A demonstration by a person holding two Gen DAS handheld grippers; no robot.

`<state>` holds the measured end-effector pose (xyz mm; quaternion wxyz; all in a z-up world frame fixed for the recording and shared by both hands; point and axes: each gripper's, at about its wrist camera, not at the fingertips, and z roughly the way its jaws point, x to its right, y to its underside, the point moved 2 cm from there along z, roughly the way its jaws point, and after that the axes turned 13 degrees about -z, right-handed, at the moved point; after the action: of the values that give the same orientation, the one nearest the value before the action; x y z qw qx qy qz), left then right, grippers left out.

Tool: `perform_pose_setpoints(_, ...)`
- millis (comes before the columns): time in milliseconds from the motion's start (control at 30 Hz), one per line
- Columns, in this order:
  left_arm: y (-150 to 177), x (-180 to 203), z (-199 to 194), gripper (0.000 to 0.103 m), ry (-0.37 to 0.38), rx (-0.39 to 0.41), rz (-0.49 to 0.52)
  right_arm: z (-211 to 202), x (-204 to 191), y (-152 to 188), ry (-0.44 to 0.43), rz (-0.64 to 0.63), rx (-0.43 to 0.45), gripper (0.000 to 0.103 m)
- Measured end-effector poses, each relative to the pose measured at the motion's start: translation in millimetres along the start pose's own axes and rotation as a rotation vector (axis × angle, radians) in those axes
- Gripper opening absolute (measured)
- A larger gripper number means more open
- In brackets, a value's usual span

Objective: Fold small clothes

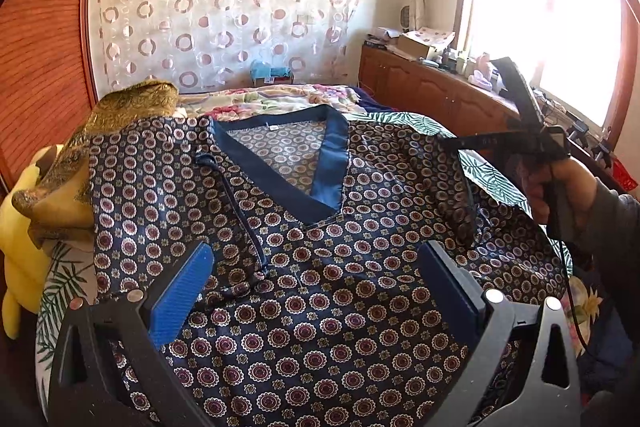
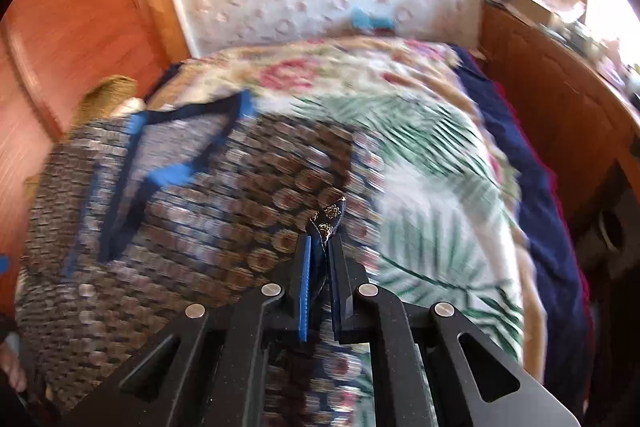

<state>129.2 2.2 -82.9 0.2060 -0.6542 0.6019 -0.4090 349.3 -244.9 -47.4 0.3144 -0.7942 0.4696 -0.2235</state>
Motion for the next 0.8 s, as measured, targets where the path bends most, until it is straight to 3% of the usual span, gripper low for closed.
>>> perform_pose_setpoints(167, 1, -5, 1, 0.103, 0.0, 0.009, -0.02, 10, -27, -16, -0.063, -0.077, 0.008, 0.008)
perform_pose_setpoints(300, -2, -11, -2, 0.103, -0.007, 0.03, -0.03, 19, -34, -23, -0.024, -0.107, 0.018, 0.009)
perform_pose_setpoints(400, -6, -16, -3, 0.102, -0.007, 0.036, -0.038, 15, -28, -23, 0.0, -0.115, 0.041, 0.023)
perform_pose_setpoints(467, -7, -20, -4, 0.102, -0.018, 0.038, -0.044, 11, -26, -20, -0.013, -0.107, 0.06, 0.045)
perform_pose_setpoints(500, -8, -22, -4, 0.102, -0.022, 0.039, -0.048, 8, -23, -18, -0.016, -0.103, 0.064, 0.05)
perform_pose_setpoints(800, -16, -40, -8, 0.103, -0.053, 0.057, -0.068, 0, -11, 2, -0.011, -0.093, 0.056, 0.054)
